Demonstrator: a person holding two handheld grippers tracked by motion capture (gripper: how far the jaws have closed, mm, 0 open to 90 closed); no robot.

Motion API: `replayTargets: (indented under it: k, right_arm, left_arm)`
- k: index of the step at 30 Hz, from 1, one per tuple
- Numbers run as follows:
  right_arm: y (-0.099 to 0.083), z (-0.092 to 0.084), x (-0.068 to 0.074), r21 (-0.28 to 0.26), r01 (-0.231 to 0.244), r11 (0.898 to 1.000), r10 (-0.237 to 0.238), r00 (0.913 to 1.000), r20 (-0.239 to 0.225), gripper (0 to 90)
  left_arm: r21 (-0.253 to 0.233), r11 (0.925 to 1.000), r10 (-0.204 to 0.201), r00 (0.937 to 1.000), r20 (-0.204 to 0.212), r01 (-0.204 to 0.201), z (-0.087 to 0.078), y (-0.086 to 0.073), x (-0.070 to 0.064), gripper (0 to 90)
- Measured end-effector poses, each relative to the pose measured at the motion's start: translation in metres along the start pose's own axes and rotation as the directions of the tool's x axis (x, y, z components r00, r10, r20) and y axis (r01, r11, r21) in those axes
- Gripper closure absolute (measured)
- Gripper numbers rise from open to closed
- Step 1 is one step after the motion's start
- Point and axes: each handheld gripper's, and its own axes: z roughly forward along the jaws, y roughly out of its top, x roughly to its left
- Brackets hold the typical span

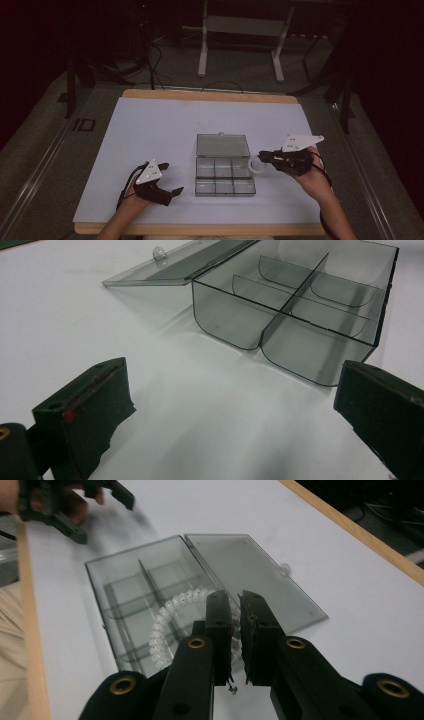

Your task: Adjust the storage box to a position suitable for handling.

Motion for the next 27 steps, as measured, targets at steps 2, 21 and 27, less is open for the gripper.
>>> replayTargets:
  k: [2,21,27]
  right_arm:
    - [0.003,0.003,0.002,0.0,0.01,1.0,-0.01,0.9999,-0.011,83.2]
    - [-0.004,0.038,0.01,0.047,0.043,0.998,-0.038,0.9945,-0.097,83.2]
    - [-0.014,0.049,0.008,0.082,0.035,0.996,-0.027,0.994,-0.106,83.2]
  left_arm:
    - [-0.001,1.0,0.002,1.0,0.0,-0.002,0.0,0.0,0.0,2.1]
    - [-0.004,1.0,0.0,1.0,0.003,0.0,-0.001,0.0,0.0,2.1]
    - [-0.007,1.0,0.003,1.0,0.002,-0.003,-0.001,-0.001,-0.001,2.1]
